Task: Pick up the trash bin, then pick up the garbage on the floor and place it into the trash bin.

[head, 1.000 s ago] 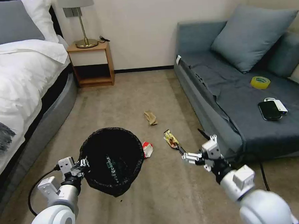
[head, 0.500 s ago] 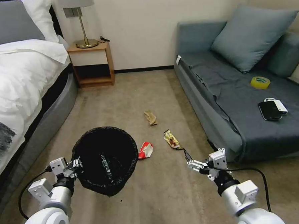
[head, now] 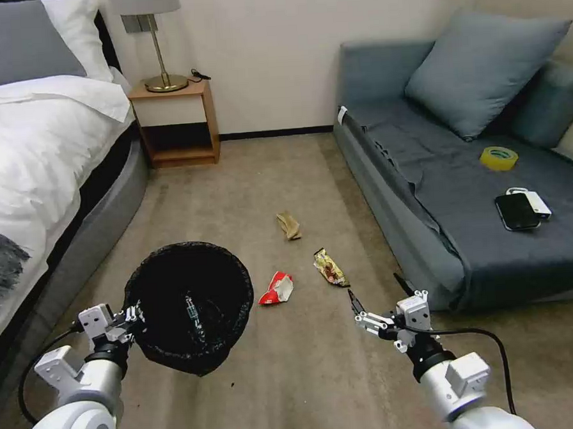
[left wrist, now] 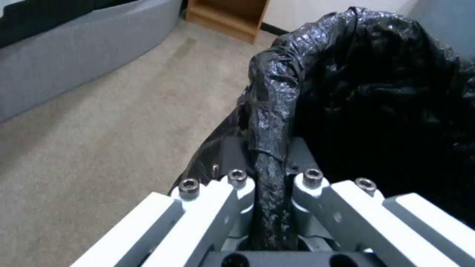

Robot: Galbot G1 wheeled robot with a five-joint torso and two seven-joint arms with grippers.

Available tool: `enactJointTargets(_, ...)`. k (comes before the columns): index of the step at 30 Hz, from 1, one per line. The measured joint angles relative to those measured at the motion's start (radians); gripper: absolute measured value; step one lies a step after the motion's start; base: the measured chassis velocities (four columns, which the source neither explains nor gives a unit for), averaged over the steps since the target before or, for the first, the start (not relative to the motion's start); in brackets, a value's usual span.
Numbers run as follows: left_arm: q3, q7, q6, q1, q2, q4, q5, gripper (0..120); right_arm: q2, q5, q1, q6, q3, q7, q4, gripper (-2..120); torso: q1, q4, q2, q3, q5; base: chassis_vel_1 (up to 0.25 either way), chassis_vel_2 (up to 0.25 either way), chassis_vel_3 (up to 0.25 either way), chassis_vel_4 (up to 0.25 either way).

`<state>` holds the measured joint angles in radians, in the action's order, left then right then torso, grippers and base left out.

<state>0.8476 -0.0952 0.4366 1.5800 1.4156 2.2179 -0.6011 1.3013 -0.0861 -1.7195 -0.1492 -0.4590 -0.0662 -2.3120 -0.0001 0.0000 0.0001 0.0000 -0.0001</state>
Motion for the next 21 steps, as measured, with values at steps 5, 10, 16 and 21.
enactJointTargets(5,0.004,0.017,-0.013,0.0,-0.008,-0.002,-0.002,4,0.005,0.005,0.0,0.0,0.004,-0.003,0.002,100,0.0,0.0,0.0,0.0,0.0,0.0,0.0,0.0,0.0)
enactJointTargets(10,0.006,0.019,-0.016,-0.002,-0.013,-0.005,-0.007,4,0.01,0.01,-0.004,0.001,0.004,-0.006,0.005,100,0.0,0.0,0.0,0.0,0.0001,0.0,0.0,0.0,0.0)
enactJointTargets(16,0.006,0.02,-0.017,-0.003,-0.015,-0.008,-0.009,4,0.014,0.016,-0.008,0.002,0.007,-0.009,0.007,100,0.0,0.0,0.0,0.0,0.0001,0.0,0.0,0.0,0.0)
enactJointTargets(21,0.01,0.02,-0.017,-0.002,-0.015,-0.008,-0.013,4,0.014,0.018,-0.005,0.002,0.01,-0.01,0.011,100,0.0,-0.0001,0.0,0.0,0.0,0.0,0.0,0.0,0.0)
